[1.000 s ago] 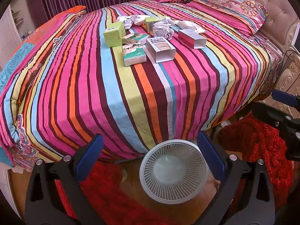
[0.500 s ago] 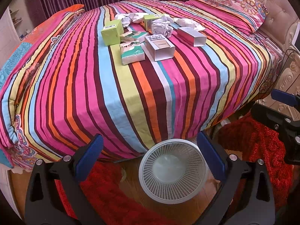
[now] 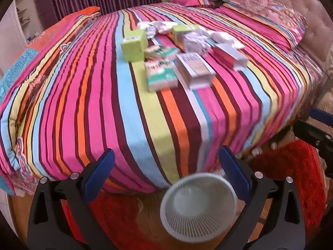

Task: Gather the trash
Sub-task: 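Grasp the white printed card with the right tool while the left tool grasps the green-white tissue pack, then carry both items over the wastebasket and open both tools to drop them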

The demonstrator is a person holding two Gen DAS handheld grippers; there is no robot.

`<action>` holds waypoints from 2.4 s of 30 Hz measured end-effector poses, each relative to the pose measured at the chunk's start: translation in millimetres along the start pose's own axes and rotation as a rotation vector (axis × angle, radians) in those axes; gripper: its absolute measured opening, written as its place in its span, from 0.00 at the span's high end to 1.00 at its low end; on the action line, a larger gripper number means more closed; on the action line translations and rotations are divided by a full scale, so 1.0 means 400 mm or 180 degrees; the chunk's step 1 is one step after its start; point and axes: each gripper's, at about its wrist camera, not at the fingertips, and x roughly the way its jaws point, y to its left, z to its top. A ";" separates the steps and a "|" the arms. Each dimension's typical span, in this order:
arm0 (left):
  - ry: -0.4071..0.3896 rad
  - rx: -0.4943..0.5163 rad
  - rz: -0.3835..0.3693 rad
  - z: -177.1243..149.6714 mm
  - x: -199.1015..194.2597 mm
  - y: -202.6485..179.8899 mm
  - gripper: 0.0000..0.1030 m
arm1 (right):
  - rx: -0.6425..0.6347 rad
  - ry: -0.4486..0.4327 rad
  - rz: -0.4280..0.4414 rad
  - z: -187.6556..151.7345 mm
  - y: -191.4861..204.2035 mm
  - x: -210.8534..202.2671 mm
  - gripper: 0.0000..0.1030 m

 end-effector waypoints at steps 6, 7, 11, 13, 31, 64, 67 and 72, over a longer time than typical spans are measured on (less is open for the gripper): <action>-0.0086 -0.0188 -0.0063 0.103 0.070 0.029 0.06 | -0.0047 -0.0151 -0.0046 0.091 -0.021 0.052 0.07; -0.0095 -0.0191 -0.0058 0.113 0.078 0.029 0.06 | -0.0064 -0.0163 -0.0060 0.102 -0.022 0.060 0.07; -0.0120 -0.0220 -0.0023 0.158 0.119 0.039 0.06 | -0.0134 -0.0168 -0.0115 0.141 -0.030 0.104 0.07; -0.0108 -0.0296 -0.0032 0.177 0.142 0.052 0.06 | -0.0142 -0.0154 -0.0128 0.155 -0.035 0.125 0.07; 0.0044 -0.0391 0.0036 0.242 0.275 0.075 0.06 | -0.0266 -0.0064 -0.0181 0.260 -0.066 0.279 0.07; 0.0017 -0.0427 0.0123 0.278 0.299 0.107 0.52 | -0.0300 0.0235 -0.0152 0.295 -0.049 0.365 0.56; 0.0001 -0.0399 0.0097 0.262 0.262 0.101 0.52 | -0.0208 0.0220 -0.0134 0.286 -0.060 0.336 0.56; -0.0066 -0.0259 0.0067 0.216 0.174 0.073 0.52 | -0.0107 0.0203 -0.0050 0.250 -0.063 0.262 0.56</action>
